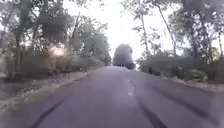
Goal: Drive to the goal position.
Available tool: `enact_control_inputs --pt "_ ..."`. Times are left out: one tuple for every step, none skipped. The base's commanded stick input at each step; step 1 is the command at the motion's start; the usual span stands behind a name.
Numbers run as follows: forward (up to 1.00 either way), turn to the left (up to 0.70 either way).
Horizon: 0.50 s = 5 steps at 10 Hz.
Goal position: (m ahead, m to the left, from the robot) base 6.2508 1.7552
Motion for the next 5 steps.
enact_control_inputs --pt "1.0 0.0" --pt "1.0 0.0" --pt "1.0 0.0" --pt "1.0 0.0" --pt "1.0 0.0"
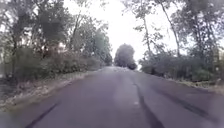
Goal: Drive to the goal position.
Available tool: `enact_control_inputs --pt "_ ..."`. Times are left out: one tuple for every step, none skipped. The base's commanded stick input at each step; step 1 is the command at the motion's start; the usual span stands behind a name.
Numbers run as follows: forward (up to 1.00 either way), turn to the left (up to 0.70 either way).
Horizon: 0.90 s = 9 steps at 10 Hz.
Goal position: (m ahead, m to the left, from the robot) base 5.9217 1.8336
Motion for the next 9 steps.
enact_control_inputs --pt "1.0 0.0" --pt "1.0 0.0" --pt "1.0 0.0" --pt "1.0 0.0" --pt "1.0 0.0" --pt "1.0 0.0" --pt "1.0 0.0" --pt "1.0 0.0" --pt "1.0 0.0"
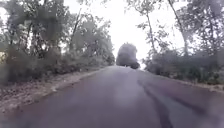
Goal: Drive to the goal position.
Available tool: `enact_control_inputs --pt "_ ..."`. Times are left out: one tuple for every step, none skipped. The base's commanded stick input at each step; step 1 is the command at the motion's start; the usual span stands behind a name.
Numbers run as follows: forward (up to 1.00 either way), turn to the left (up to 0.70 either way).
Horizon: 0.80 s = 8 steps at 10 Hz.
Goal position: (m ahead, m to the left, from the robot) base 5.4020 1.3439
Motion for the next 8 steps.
enact_control_inputs --pt "1.0 0.0" --pt "1.0 0.0" --pt "1.0 0.0" --pt "1.0 0.0" --pt "1.0 0.0" --pt "1.0 0.0" --pt "1.0 0.0" --pt "1.0 0.0"
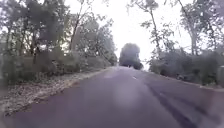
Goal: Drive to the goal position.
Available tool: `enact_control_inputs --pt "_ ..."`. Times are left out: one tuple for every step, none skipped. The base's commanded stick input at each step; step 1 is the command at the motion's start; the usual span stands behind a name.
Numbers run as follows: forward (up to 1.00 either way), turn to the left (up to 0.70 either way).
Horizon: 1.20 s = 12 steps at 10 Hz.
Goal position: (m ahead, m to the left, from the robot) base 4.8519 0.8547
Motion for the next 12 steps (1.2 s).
enact_control_inputs --pt "1.0 0.0" --pt "1.0 0.0" --pt "1.0 0.0" --pt "1.0 0.0" --pt "1.0 0.0" --pt "1.0 0.0" --pt "1.0 0.0" --pt "1.0 0.0" --pt "1.0 0.0" --pt "1.0 0.0" --pt "1.0 0.0" --pt "1.0 0.0"
